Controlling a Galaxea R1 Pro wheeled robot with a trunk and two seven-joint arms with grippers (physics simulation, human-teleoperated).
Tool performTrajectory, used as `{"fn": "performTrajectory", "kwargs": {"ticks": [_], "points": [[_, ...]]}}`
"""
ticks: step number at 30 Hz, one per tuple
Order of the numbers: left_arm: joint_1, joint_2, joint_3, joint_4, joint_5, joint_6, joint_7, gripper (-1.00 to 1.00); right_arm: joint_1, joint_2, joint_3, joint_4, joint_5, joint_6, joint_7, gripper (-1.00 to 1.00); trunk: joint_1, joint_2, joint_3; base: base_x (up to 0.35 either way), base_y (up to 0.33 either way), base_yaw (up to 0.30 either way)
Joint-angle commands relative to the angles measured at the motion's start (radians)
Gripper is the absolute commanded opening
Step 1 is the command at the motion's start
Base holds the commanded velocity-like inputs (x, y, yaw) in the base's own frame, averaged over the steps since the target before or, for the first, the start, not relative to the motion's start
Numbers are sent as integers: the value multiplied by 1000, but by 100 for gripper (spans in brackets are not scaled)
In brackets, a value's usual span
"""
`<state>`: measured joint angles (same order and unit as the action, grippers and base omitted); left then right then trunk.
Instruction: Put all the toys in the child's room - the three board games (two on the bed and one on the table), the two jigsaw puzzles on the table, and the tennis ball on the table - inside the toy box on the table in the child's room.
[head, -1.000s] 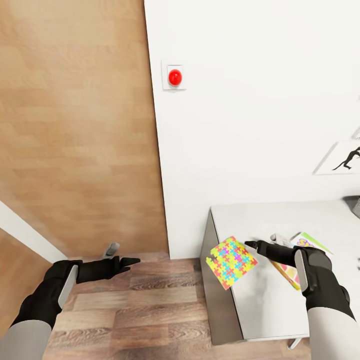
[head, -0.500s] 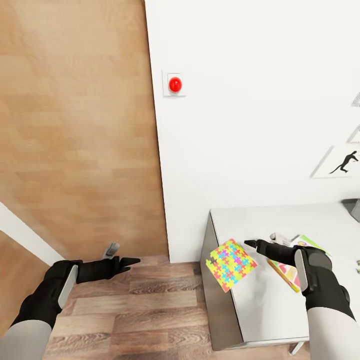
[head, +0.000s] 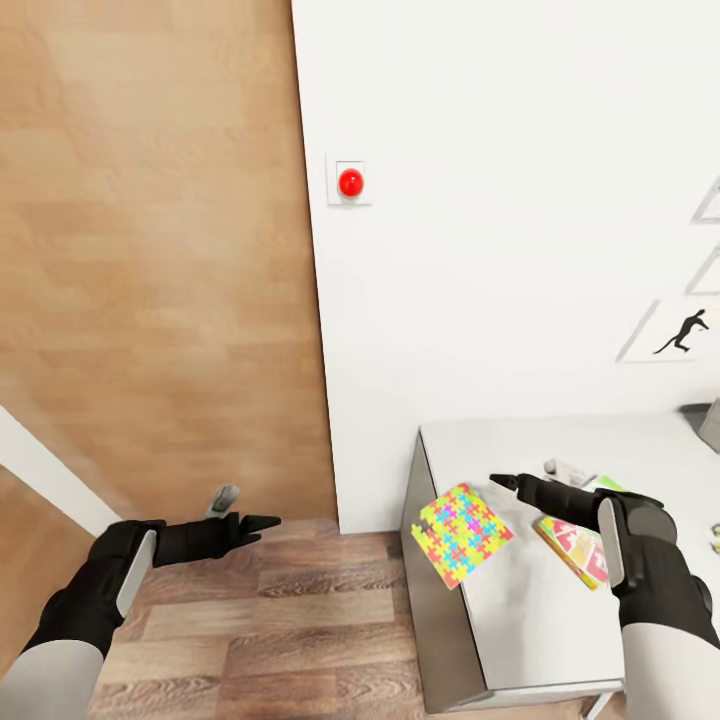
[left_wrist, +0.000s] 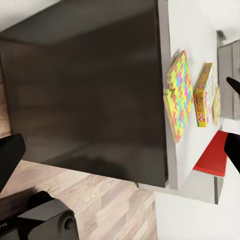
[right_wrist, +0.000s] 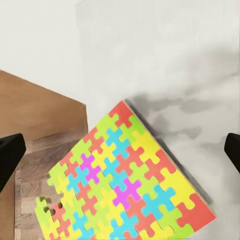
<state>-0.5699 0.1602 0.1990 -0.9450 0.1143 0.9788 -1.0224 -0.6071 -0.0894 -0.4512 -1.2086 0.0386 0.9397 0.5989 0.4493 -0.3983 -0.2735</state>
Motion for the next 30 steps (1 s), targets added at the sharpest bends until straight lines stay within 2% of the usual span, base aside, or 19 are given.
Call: {"fn": "performTrajectory", "kwargs": {"ticks": [1, 5, 7, 14, 17, 22, 30], "points": [[-1, -1, 0, 0, 3, 6, -1, 100, 9, 0, -2, -23, 5, 7, 19, 100, 1, -2, 0, 0, 0, 0], [-1, -9, 0, 0, 2, 6, 2, 100, 79, 1, -3, -207, 1, 65, 112, 100, 1, -2, 6, 0, 0, 0], [-1, -13, 0, 0, 1, 6, 13, 100, 100, 2, -4, -269, -1, 95, 152, 100, 1, -2, 9, 0, 0, 0], [-1, -20, 0, 0, 4, -3, 83, 100, 123, -1, -11, -334, -4, 108, 313, 100, 1, -2, 16, 0, 0, 0], [-1, -38, 1, 4, 2, -31, 103, 100, 127, -2, -13, -340, -4, 108, 403, 100, 1, -2, 16, 0, 0, 0], [-1, -52, 1, 8, 2, -43, 109, 100, 129, 0, -13, -341, -3, 108, 436, 100, 1, -2, 16, 0, 0, 0], [-1, -47, 5, 28, 10, -51, 100, 100, 152, 2, -14, -341, -4, 108, 448, 100, 1, -2, 16, 0, 0, 0]]}}
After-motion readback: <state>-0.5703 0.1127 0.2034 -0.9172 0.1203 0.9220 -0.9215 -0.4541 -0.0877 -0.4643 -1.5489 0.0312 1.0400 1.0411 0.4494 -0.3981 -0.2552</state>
